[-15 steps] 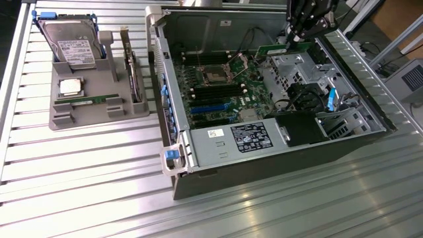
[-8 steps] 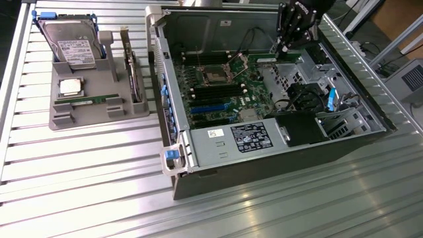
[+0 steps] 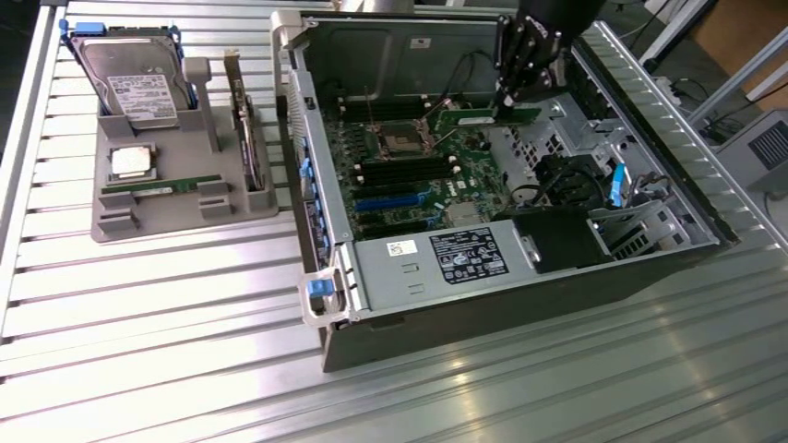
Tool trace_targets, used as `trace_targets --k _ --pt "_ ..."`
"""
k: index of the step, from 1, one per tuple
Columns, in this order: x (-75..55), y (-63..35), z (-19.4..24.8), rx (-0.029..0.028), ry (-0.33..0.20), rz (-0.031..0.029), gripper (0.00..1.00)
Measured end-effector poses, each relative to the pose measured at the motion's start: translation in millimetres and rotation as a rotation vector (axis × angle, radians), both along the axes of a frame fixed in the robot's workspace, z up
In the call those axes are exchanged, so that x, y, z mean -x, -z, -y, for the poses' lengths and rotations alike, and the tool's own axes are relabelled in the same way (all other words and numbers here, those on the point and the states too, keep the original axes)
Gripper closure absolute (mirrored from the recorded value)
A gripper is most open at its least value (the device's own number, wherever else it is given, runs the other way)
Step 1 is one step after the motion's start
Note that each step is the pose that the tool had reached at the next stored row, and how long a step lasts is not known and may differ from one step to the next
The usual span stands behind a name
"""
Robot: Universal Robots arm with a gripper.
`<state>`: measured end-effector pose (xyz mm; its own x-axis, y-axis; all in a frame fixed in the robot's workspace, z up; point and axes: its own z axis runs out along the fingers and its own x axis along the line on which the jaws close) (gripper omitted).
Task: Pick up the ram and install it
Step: 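Insert the ram into the slot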
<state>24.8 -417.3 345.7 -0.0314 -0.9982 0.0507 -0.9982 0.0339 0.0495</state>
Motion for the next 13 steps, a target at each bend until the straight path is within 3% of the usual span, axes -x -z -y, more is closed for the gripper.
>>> trace_targets --k 6,13 --pt "17.3 6.5 0.0 -0.0002 0.000 0.0000 0.86" --pt "46.3 14.8 0.0 -0.0001 0.000 0.0000 0.86"
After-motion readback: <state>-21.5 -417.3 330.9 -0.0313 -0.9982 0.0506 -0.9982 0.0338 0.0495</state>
